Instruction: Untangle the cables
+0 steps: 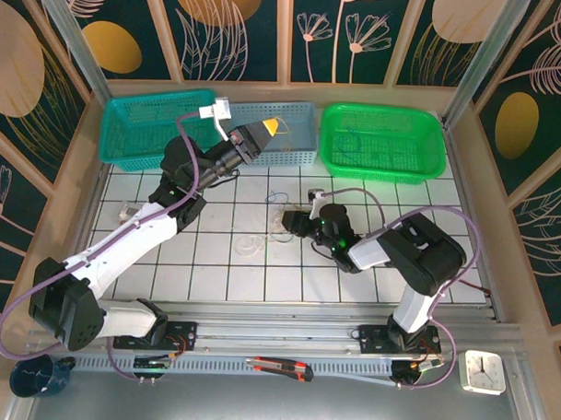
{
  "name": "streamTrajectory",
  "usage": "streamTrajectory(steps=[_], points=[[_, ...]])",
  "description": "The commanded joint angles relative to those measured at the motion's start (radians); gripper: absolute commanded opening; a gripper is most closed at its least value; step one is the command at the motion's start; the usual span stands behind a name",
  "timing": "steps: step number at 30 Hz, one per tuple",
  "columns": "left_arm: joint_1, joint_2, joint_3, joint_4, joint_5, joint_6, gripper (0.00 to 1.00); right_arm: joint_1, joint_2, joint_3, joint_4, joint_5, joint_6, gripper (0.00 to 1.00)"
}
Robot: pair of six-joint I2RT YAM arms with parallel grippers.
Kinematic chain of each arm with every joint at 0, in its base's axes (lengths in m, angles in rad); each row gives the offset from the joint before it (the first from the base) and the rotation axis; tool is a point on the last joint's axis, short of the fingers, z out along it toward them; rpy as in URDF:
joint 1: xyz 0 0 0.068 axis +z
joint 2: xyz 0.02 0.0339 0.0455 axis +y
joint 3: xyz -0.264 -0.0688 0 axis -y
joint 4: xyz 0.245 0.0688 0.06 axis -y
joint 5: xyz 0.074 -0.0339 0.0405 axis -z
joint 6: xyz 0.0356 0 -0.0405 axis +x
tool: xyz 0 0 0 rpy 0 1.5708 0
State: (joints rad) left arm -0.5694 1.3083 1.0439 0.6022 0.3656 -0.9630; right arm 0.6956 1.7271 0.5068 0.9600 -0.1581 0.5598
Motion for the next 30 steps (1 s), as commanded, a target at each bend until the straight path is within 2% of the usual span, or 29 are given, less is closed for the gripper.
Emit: streamTrajectory(steps=[1, 15, 23, 30], points=[[0.039, -0.033, 0.03, -0.092, -0.069, 0.1, 0.0, 0.001, -0.072, 0.011, -0.067, -0.035, -0.007, 0.46], [0.374, 0.005, 0.047, -0.175, -0.141, 0.2, 0.0, 0.001, -0.321, 0.042, -0.299, -0.028, -0.06, 0.54], [0.538, 0.164, 0.154, -0.184, -0.166, 0.243, 0.0, 0.001, -0.434, 0.033, -0.418, -0.006, -0.065, 0.56], [0.607, 0.34, 0.285, -0.209, -0.199, 0.299, 0.01, -0.001, -0.503, 0.01, -0.472, -0.001, -0.061, 0.56]])
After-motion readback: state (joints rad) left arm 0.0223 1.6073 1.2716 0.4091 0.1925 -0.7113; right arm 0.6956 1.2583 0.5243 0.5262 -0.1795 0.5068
